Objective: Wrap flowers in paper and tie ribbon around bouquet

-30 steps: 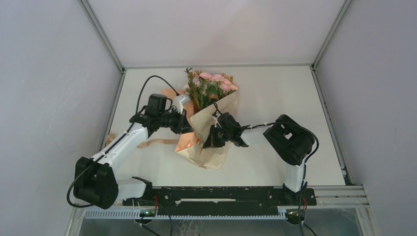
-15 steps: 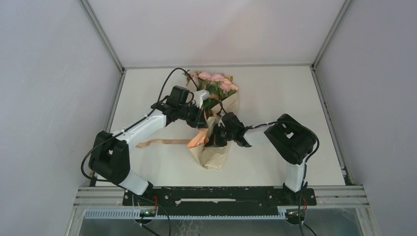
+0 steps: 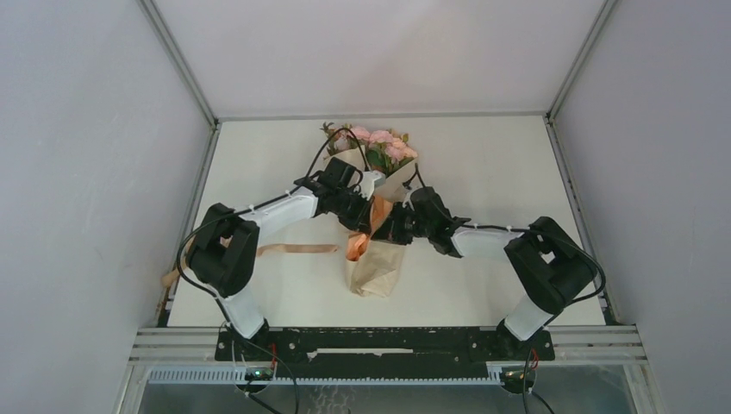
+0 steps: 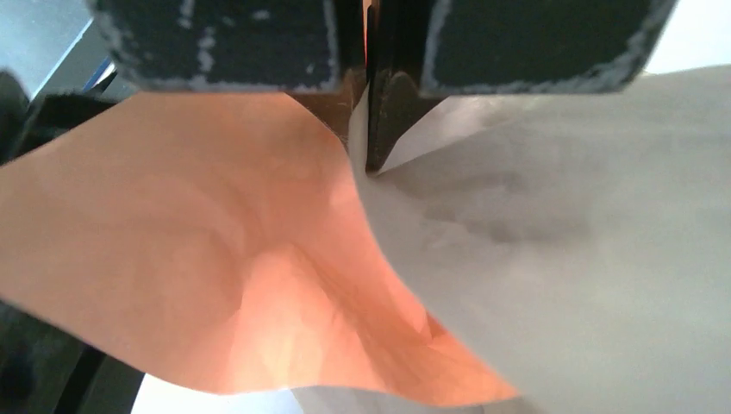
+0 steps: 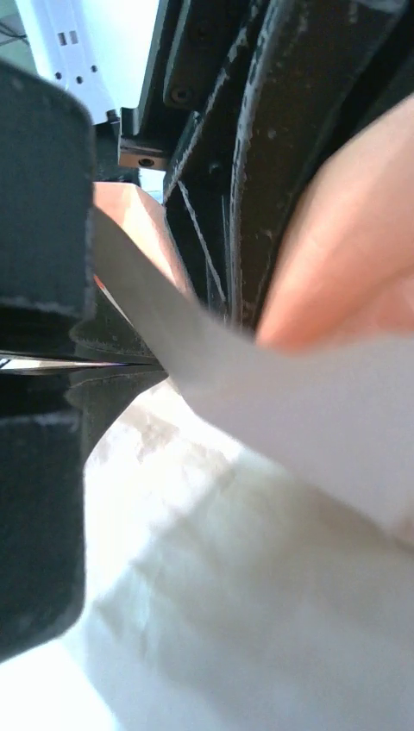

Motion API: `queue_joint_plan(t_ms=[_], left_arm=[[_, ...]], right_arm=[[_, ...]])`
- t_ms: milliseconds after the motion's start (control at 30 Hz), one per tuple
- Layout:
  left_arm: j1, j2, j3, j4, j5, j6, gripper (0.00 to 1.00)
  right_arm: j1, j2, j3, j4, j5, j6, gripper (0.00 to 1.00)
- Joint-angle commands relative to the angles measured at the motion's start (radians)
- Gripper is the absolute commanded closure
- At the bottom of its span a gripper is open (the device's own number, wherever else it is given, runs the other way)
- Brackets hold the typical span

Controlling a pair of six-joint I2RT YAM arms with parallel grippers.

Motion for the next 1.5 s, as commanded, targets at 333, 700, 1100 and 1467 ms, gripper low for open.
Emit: queue_joint_plan(t_ms=[333,700,1100,1467], left_arm=[[-0.059,-0.171,0.022,0.000,0.055,0.033,1.00],[-0.150,-0.121,0.045,-0.006,0.059,0.128,1.00],[-0.150,-0.075,0.022,-0.011,0.010,0.195,1.00],[-0.171,-0.036,0.044,-0.013,-0.045,0.201,1.00]], right_arm=[[-0.072,0.254,0.101,0.255,-0.153,-0.023,0.96],[-0.064,0.355,0.087,0.386,-0.167,0.097,0.98],[-0.123,0.019,0.035,0.084,0.025,0.021,0.96],[-0.296,-0.103,-0.021,-0.226,0.156,-0.146,0.75]])
